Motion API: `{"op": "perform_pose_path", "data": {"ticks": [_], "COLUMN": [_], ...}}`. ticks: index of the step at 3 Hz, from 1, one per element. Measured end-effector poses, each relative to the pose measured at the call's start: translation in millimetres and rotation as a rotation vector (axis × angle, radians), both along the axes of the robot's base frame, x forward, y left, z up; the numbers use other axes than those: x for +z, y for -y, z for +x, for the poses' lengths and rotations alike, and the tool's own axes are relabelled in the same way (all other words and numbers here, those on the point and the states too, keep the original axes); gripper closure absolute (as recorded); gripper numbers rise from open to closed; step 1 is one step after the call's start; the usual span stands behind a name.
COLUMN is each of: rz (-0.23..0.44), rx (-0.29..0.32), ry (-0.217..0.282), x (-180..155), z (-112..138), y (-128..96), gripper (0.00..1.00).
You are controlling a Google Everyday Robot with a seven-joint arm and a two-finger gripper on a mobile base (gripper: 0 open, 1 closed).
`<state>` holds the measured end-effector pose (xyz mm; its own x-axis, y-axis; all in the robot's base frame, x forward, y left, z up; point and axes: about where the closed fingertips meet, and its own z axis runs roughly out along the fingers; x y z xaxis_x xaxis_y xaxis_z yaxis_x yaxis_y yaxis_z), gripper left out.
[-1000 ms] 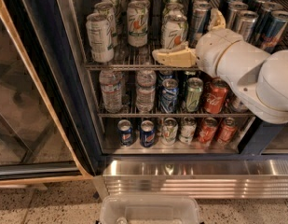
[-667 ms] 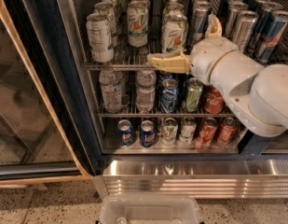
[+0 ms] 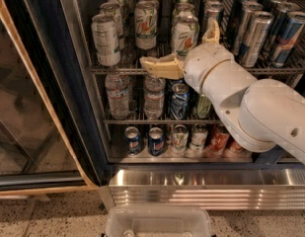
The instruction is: Pick 7up can from top shelf of fridge
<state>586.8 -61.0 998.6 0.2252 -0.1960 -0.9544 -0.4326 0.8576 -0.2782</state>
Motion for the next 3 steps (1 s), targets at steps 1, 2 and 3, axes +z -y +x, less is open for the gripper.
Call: {"op": "perform_pose_path", "data": {"ticks": [1, 2, 3], "rz": [0.000, 0.027, 0.032], "rx": [0.000, -0.042, -0.138], "ry": [0.000, -0.030, -0.062], "x": [0.0, -9.1, -18.0], "z": [0.0, 4.2, 4.6], "y": [0.0, -3.9, -18.5], "gripper": [0.00, 0.00, 0.00]}}
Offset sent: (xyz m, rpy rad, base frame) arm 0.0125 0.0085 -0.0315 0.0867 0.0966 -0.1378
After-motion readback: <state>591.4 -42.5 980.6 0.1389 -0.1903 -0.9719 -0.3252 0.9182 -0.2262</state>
